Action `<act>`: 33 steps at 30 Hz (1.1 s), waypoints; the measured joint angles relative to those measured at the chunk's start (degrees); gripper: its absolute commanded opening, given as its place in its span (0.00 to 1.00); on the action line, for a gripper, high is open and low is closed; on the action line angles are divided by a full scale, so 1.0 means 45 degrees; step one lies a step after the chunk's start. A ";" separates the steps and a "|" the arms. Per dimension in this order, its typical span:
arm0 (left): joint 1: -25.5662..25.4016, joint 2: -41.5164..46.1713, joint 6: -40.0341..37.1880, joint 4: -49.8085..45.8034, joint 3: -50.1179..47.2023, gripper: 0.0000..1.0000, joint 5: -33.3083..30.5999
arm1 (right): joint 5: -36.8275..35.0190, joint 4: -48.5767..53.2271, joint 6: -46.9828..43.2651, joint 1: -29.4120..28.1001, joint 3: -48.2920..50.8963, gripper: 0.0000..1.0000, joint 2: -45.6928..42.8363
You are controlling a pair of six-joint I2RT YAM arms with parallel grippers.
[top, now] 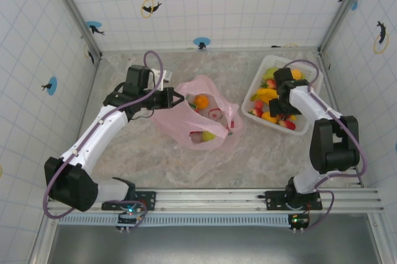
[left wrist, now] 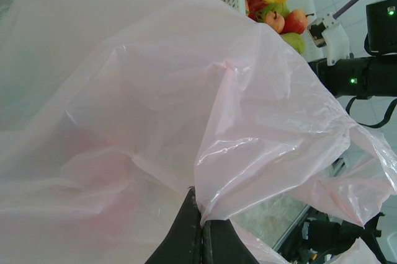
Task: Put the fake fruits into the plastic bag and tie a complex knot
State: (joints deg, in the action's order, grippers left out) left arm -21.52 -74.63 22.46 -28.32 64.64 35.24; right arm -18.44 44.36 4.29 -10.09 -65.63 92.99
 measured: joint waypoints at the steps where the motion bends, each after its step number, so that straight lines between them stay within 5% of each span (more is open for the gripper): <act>1: 0.0000 0.0000 0.0000 0.0000 0.0005 0.00 0.0000 | -0.0126 -0.0010 -0.0078 -0.0151 -0.0049 0.82 0.0000; 24: 0.0000 0.0005 -0.0034 -0.0223 0.0005 0.00 -0.0044 | -0.0073 -0.1268 -0.0622 -0.0646 -0.0588 0.59 0.1511; 33: -0.0005 0.0005 -0.0034 -0.0228 0.0005 0.00 -0.0039 | 0.0073 -0.1195 -0.0602 -0.0554 -0.0520 0.69 0.1341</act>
State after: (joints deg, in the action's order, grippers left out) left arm -21.54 -74.61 22.31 -29.34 64.66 35.07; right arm -18.11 38.98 1.58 -12.58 -67.96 99.02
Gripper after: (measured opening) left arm 0.046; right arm 0.688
